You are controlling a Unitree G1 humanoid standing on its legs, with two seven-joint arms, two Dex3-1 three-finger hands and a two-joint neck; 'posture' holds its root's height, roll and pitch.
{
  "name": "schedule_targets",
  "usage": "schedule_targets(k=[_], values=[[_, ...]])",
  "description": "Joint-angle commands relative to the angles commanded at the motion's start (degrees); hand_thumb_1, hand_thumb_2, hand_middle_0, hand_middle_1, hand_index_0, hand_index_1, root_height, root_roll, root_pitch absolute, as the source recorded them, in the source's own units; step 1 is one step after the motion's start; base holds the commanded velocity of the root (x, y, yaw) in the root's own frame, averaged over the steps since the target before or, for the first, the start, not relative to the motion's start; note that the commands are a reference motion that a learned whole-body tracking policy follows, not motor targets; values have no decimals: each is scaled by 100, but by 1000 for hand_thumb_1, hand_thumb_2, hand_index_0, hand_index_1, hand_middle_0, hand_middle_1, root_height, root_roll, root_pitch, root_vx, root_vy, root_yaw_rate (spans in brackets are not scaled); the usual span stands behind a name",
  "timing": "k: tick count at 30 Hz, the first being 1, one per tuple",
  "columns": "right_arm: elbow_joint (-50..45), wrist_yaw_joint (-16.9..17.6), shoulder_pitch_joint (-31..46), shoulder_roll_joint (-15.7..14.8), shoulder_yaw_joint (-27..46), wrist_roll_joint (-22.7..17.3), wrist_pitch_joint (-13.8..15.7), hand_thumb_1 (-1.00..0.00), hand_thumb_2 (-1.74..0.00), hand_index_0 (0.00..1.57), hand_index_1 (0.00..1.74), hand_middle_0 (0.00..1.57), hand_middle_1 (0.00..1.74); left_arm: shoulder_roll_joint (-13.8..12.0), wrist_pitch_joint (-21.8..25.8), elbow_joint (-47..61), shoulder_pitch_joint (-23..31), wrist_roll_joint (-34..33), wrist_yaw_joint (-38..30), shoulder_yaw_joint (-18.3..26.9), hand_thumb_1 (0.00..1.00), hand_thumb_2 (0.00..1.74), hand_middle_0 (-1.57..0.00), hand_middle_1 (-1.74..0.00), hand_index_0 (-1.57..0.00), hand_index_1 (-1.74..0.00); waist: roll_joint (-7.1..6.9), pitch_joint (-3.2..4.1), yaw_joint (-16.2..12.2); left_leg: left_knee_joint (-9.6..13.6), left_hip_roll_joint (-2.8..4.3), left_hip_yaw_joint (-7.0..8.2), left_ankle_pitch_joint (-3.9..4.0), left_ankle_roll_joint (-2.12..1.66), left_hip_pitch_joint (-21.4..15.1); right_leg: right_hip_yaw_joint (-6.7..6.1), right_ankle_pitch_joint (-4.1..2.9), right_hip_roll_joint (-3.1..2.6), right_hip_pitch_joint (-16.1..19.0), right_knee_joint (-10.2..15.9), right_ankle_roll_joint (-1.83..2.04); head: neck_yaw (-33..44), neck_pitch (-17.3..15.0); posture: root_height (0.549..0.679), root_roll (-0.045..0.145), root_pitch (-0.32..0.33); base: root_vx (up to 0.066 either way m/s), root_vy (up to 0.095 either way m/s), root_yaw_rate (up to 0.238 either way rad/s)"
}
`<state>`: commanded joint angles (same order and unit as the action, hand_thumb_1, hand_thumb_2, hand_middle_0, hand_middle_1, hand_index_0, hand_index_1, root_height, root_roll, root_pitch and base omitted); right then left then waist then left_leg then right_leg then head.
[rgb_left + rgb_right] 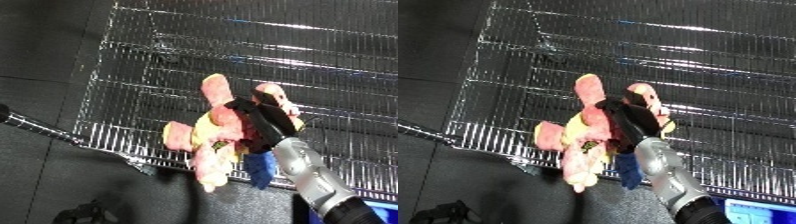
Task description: Pick up the object and place it into the box
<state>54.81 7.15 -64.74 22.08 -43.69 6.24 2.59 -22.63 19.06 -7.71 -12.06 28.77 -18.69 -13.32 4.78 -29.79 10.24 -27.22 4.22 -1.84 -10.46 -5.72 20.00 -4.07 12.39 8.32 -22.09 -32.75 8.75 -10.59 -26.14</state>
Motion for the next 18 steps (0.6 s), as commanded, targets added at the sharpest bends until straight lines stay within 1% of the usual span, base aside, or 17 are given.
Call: schedule_targets(k=[4, 8, 10, 13, 16, 18], values=[[21, 1, -5, 75, 27, -26, -17, -1000, -1740, 1570, 1740, 1570, 1740, -24, 0, -6, -18, 46, 53, -11, 1000, 1740, -1570, -1740, -1570, -1740, -1, 0, -20, 43, 20, 17, 10, -13, -62, -1, -2, 2, 34, 27, 4, -63, -2, 654, 29, 75, -8, -5, -32], [33, 14, -20, 185, 91, -108, -34, -1000, -1740, 1570, 1740, 1570, 1740, -44, -13, -8, -38, 77, 94, -25, 1000, 1740, -1570, -1740, -1570, -1740, 1, 0, -36, 69, 35, 32, 17, -19, -101, 1, 4, 6, 63, 46, 5, -62, 105, 654, 29, 71, -9, -11, -25], [-81, 88, 55, 342, 278, -311, -30, -1000, -1740, 1570, 1740, 1570, 1740, -58, -48, -10, -51, 95, 123, -20, 1000, 1740, -1570, -1740, -1570, -1740, -4, 0, -72, 95, 51, 55, 18, -20, -147, 3, 16, 4, 90, 49, 5, 19, 234, 654, 30, 67, -12, -15, -32], [-441, 243, 286, 511, 611, -668, 6, -1000, -1740, 1570, 1740, 1570, 1740, -61, -91, -25, -51, 97, 123, 37, 1000, 1740, -1570, -1740, -1570, -1740, -15, 0, -140, 127, 72, 95, 11, -10, -213, 0, 23, -2, 122, 51, 13, 20, 288, 655, 31, 63, -14, -12, -69], [-939, 443, 673, 645, 1112, -1259, 91, -1000, -1740, 1570, 1740, 1570, 1740, -41, -130, -37, -37, 83, 83, 127, 1000, 1740, -1570, -1740, -1570, -1740, -24, 0, -230, 146, 94, 143, -5, 8, -277, -14, 27, -5, 145, 42, 21, -78, 278, 655, 32, 58, -14, -7, -102], [-1276, 563, 929, 707, 1456, -1677, 205, -1000, -1740, 1570, 1740, 1570, 1740, -31, -144, -42, -28, 60, 41, 171, 1000, 1740, -1570, -1740, -1570, -1740, -31, 0, -295, 140, 107, 173, -15, 19, -298, -23, 23, -4, 138, 21, 23, -179, 307, 654, 33, 55, -18, -9, -94]])
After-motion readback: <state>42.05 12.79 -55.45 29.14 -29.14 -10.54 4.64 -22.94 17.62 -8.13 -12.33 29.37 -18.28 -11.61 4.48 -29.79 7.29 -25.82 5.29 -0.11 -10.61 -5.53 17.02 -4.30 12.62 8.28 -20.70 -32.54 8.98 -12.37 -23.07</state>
